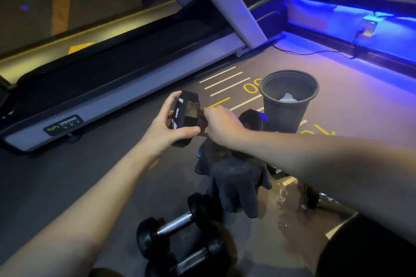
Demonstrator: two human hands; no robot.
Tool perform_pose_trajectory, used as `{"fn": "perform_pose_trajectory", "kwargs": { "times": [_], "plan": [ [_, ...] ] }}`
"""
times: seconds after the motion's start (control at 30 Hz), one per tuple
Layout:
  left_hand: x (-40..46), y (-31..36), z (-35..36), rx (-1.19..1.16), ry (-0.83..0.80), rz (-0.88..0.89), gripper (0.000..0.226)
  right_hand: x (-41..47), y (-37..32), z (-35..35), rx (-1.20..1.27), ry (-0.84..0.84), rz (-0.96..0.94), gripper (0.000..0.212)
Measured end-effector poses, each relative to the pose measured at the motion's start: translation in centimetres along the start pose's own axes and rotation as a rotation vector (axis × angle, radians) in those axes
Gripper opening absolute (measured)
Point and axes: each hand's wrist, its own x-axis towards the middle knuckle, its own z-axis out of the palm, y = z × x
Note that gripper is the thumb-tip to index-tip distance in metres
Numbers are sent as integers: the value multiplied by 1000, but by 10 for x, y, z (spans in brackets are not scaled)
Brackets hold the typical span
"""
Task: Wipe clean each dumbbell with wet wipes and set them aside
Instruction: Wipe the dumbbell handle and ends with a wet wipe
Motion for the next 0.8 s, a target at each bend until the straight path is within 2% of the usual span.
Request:
{"fn": "perform_pose_trajectory", "kwargs": {
  "times": [0.1,0.23,0.37,0.43,0.5,0.63,0.8],
  "plan": [
    [0,1,0,15,-4,3,97,-6,-1,3,-11,69,-32,22],
    [-1,3,2,19,-5,13,96,7,6,-14,204,-122,-31,25],
    [-2,4,4,21,-18,19,99,15,7,-24,217,-229,-34,30],
    [-3,4,3,24,-15,16,97,10,4,-22,217,-199,-26,32],
    [-4,4,3,17,-11,6,97,2,2,-13,186,-98,-11,29],
    [-4,6,3,6,-8,10,94,-8,0,2,107,60,-16,8],
    [-4,8,6,0,-2,24,93,-3,4,-6,237,-9,-60,32]
  ]
}}
